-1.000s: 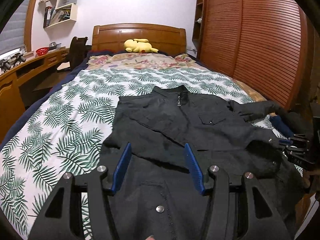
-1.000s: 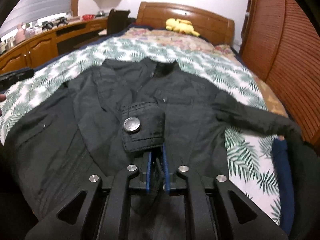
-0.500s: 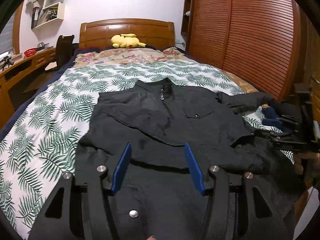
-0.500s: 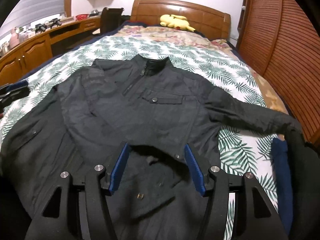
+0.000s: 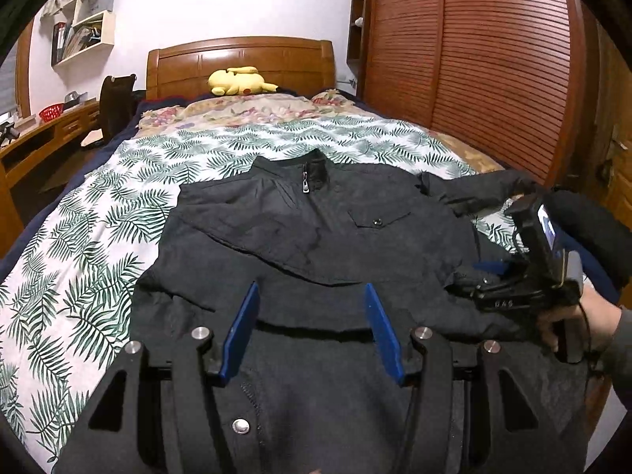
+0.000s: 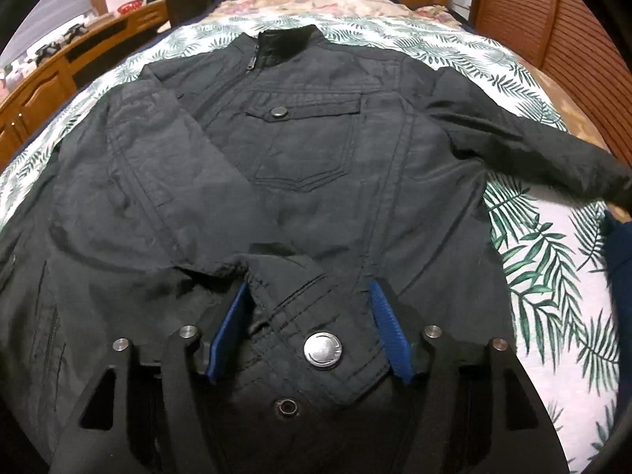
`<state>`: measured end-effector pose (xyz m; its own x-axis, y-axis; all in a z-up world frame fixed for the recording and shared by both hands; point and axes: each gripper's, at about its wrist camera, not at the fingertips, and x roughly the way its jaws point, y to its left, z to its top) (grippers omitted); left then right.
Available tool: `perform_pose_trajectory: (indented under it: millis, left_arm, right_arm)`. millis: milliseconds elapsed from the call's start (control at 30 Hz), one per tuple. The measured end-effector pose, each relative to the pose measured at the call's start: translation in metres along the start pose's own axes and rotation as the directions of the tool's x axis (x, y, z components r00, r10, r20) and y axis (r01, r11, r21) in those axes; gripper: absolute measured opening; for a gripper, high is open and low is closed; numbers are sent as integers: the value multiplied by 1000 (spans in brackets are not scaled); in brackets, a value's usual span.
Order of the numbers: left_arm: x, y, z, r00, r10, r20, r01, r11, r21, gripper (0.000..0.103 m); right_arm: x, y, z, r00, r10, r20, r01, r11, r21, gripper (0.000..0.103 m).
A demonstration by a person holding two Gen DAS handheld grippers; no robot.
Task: Fold large clothes
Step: 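Drag the cuff with the right gripper to straighten the sleeve, then open, then move the right gripper to the other sleeve's cuff and grasp it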
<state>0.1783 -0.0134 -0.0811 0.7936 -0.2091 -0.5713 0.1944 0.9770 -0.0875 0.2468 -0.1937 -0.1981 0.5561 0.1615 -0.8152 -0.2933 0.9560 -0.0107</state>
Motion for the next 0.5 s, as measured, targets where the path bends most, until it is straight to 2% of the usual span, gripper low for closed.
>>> perform_pose_trajectory:
  millis: [133,200,400,500]
  left_arm:
    - [-1,0,1,1000,4,7,-4,1000,-5,54]
    - [0,0,1,1000,1,8,-1,1000,-7,54]
    - [0,-6,3,1000,-5,18,5,1000,1,54]
    - [0,-12,5,1000,-9,27,9,1000,9,54]
  right_arm:
    - [3,1,-2,999,-35,-3,35,999,2,79]
    - [3,0,-1,999,-37,-5,37,999,13,82]
    - [-1,0,1,999,-46,-24,46,999,7,82]
    - [-16,-6,4,999,-28,-22,28,999,16,82]
